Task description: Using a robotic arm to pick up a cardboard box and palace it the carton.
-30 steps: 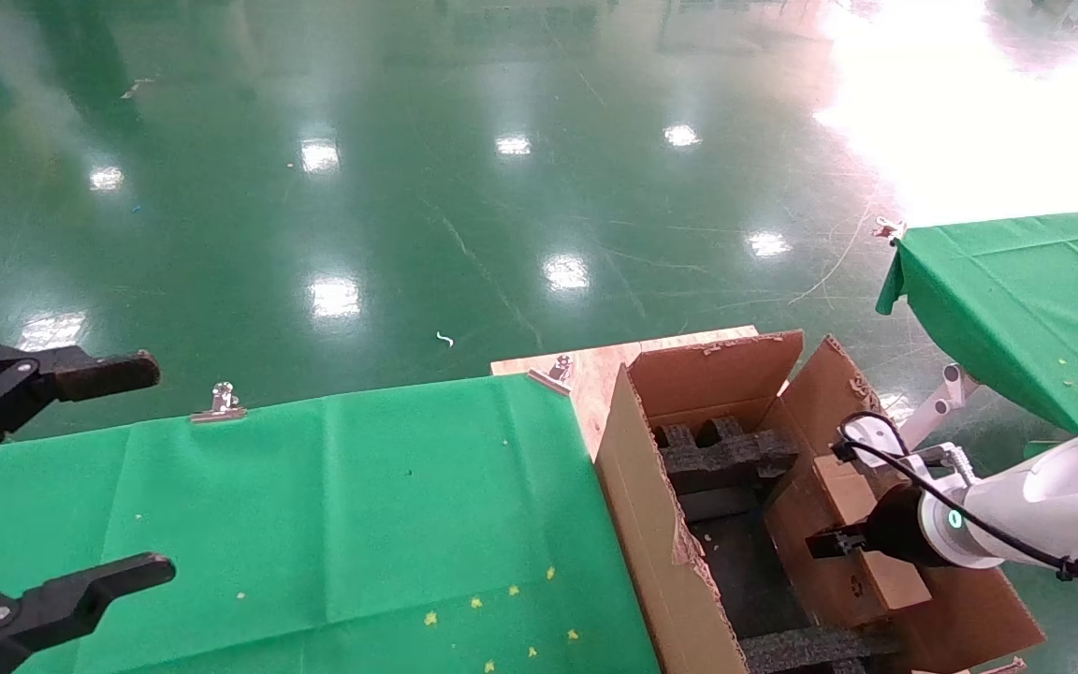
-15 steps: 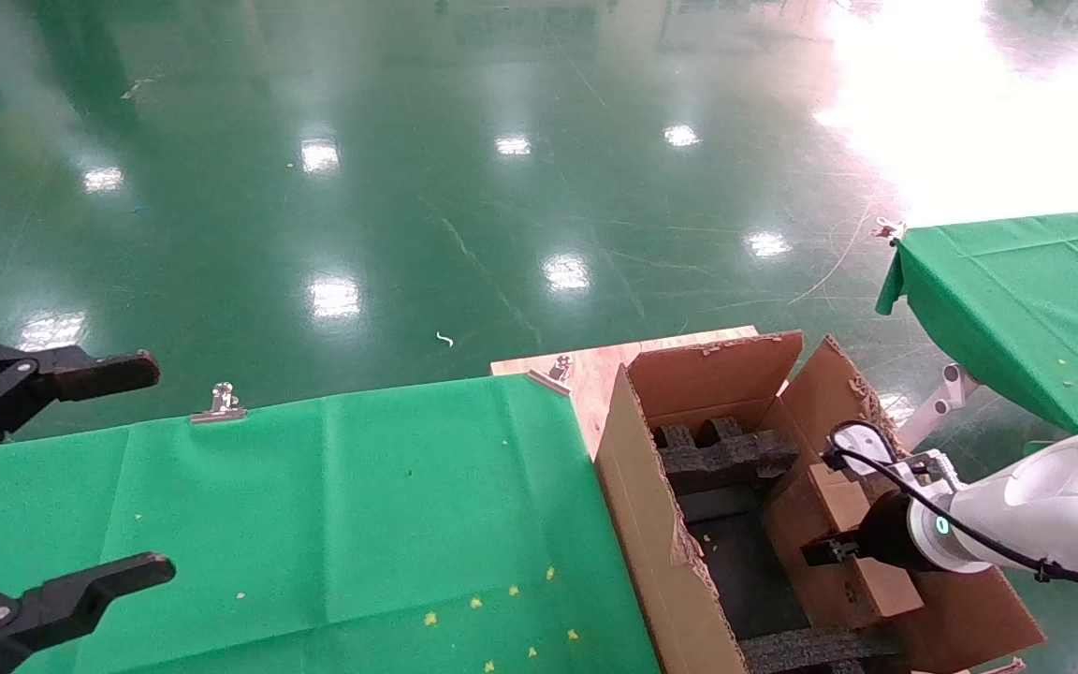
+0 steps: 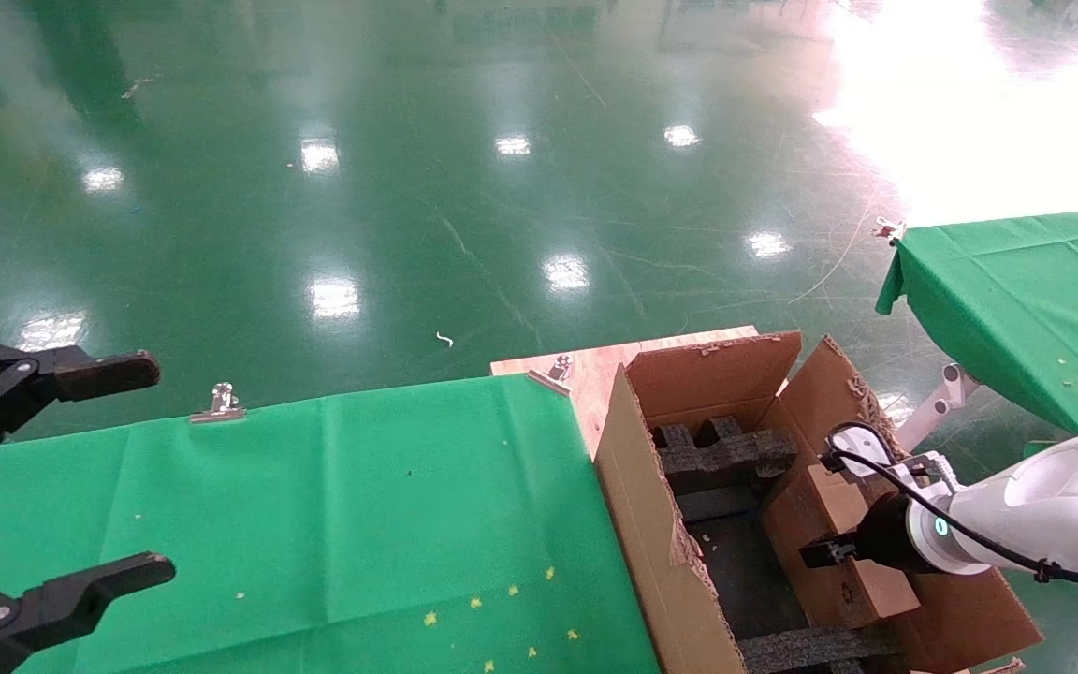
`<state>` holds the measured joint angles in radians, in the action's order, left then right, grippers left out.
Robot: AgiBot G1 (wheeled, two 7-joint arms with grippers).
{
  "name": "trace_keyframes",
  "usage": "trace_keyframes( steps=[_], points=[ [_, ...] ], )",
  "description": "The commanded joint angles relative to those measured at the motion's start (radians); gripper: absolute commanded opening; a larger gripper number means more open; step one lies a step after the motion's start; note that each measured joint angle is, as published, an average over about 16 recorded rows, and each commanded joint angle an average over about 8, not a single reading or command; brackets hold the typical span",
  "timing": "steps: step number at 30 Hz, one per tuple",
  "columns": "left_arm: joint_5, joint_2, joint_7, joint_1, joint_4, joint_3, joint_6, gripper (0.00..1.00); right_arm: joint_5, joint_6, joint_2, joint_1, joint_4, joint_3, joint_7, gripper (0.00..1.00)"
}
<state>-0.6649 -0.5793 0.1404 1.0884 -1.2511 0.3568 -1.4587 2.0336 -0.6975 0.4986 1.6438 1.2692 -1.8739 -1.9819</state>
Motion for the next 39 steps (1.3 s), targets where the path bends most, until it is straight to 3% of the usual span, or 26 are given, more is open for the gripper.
trace_keyframes(
  steps=[1, 18, 29, 34, 39],
  points=[
    [0.000, 0.000, 0.000, 0.000, 0.000, 0.000, 0.000, 1.00, 0.000, -0.001, -0.001, 0.000, 0.001, 0.000, -0.001, 1.00],
    [0.000, 0.000, 0.000, 0.000, 0.000, 0.000, 0.000, 1.00, 0.007, -0.002, -0.002, 0.049, -0.013, 0.022, 0.015, 1.00],
    [0.000, 0.000, 0.000, 0.000, 0.000, 0.000, 0.000, 1.00, 0.009, 0.041, -0.010, 0.162, 0.025, 0.087, 0.047, 1.00],
    [0.000, 0.000, 0.000, 0.000, 0.000, 0.000, 0.000, 1.00, -0.029, 0.088, -0.006, 0.230, 0.062, 0.134, 0.081, 1.00],
    [0.000, 0.000, 0.000, 0.000, 0.000, 0.000, 0.000, 1.00, -0.136, 0.141, 0.007, 0.286, 0.084, 0.175, 0.169, 1.00]
  ],
)
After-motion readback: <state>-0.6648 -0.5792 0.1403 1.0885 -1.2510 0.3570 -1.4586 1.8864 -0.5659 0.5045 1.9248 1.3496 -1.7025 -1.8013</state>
